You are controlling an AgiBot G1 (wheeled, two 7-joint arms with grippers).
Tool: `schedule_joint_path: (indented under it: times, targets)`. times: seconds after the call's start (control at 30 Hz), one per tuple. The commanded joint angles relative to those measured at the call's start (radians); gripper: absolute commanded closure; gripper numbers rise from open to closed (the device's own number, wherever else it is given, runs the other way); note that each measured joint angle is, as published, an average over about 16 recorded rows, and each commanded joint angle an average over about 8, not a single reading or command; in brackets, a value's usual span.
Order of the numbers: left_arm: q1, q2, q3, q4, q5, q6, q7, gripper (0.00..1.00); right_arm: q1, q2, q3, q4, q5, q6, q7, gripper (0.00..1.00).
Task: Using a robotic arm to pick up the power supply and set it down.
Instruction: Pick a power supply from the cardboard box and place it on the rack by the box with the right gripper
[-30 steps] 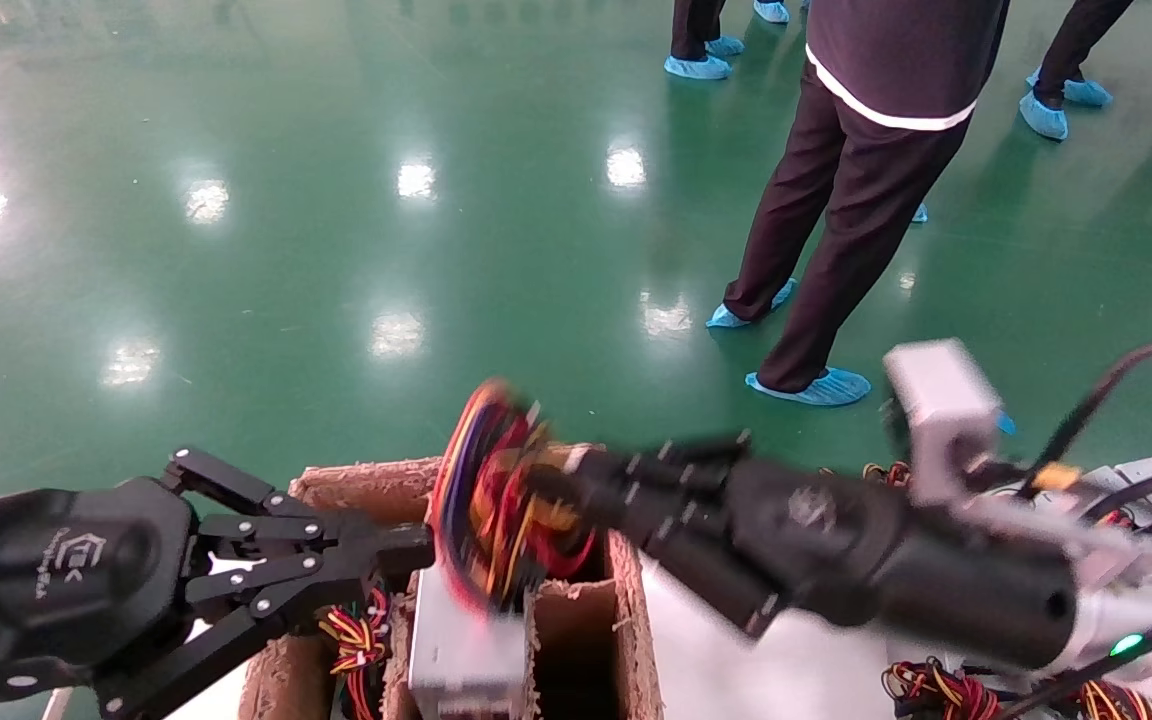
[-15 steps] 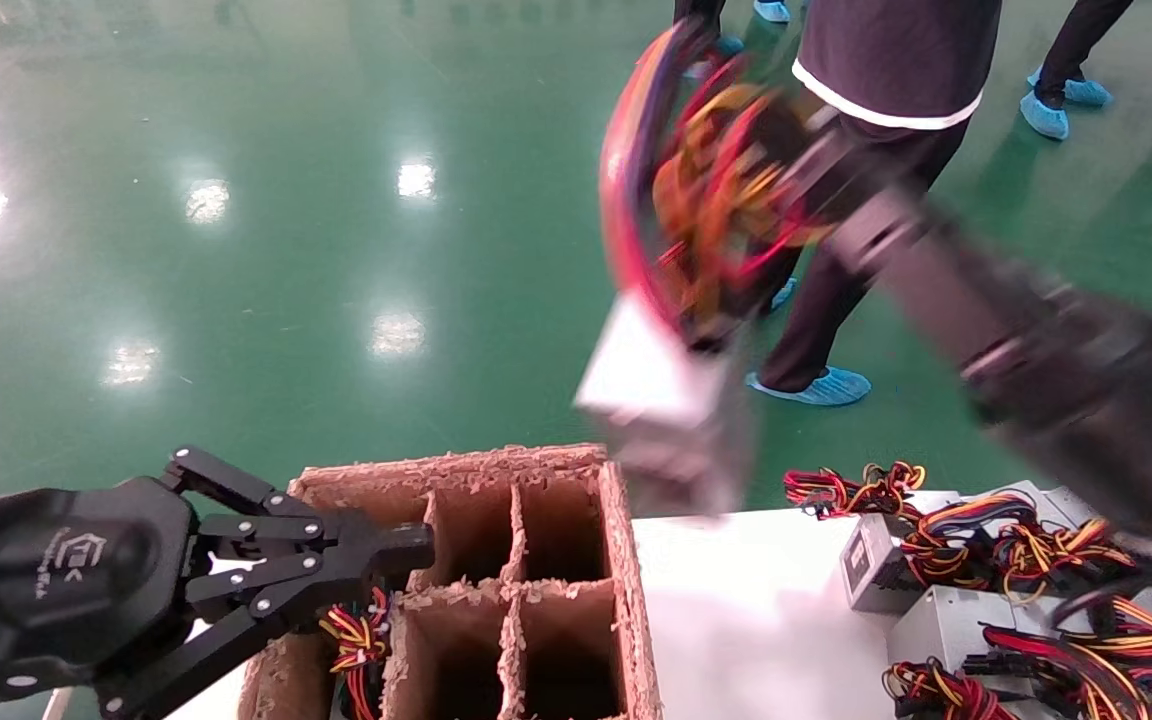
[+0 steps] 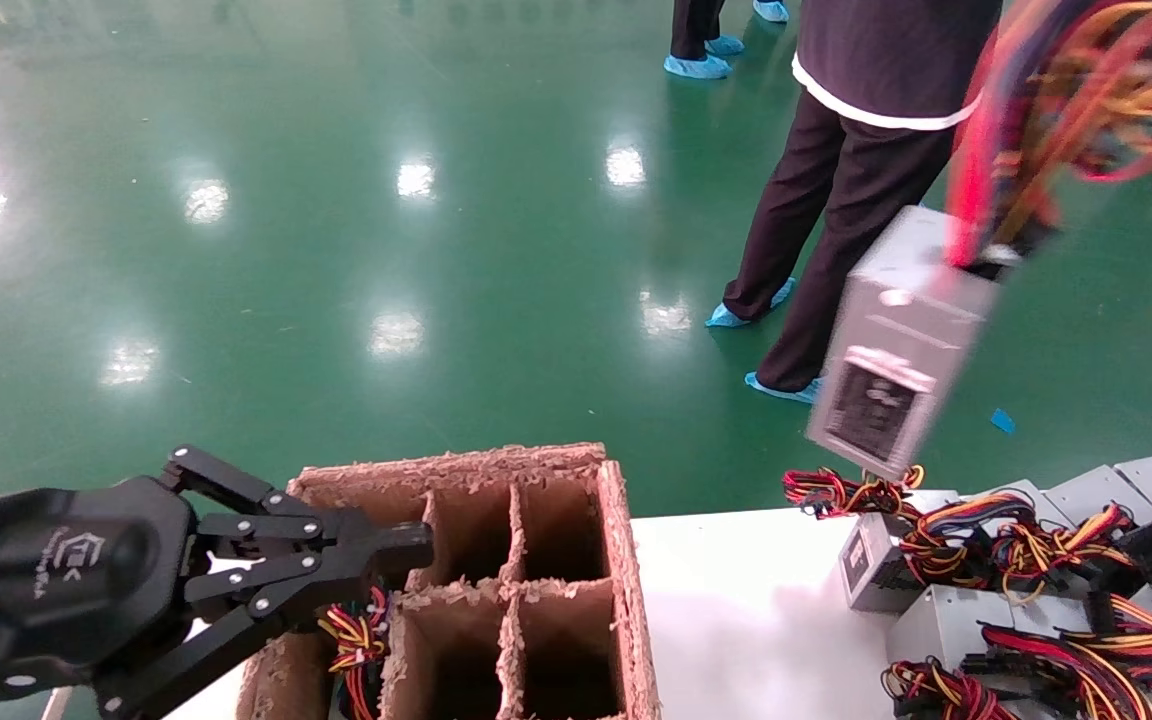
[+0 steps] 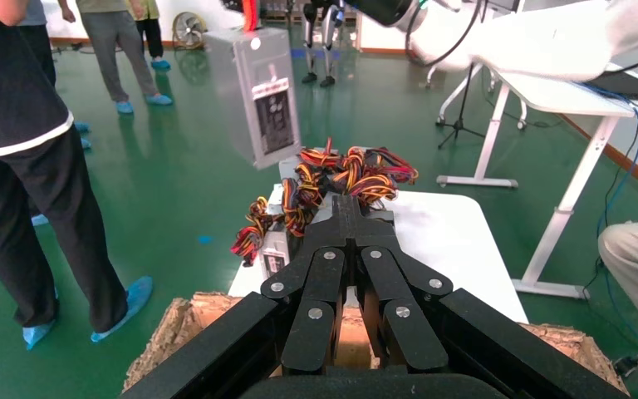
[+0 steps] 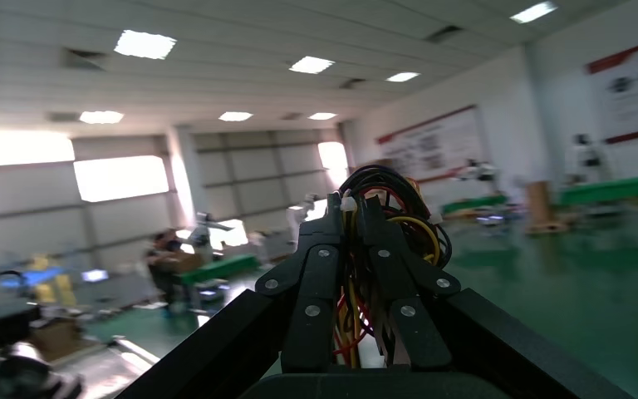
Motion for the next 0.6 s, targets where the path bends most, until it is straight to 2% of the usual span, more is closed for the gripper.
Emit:
schedule_joint_path:
  times: [0.03, 0.2, 0.33, 0.43, 0.6]
  targets:
    - [0.0, 0.0, 0.0, 0.0, 0.0, 0.0, 0.0, 1.0, -0.044, 0.05, 0.028, 0.016, 0.025, 0.017, -0.004, 1.0]
    - [0.0, 0.0, 0.0, 0.0, 0.0, 0.0, 0.0, 1.0, -0.221, 0.169, 0.111, 0.022, 0.09, 0.044, -0.029, 1.0]
    - [0.0, 0.0, 0.0, 0.0, 0.0, 0.0, 0.0, 1.0, -0.379, 0.241, 0.187, 0.001, 0.149, 0.038, -0.057, 1.0]
    - [0.0, 0.0, 0.0, 0.0, 0.0, 0.0, 0.0, 1.0, -0.496, 0.277, 0.249, -0.021, 0.194, 0.002, -0.077, 1.0]
    - [0.0, 0.0, 0.0, 0.0, 0.0, 0.0, 0.0, 1.0, -0.67, 0.306, 0.36, -0.068, 0.262, -0.107, -0.107, 1.0]
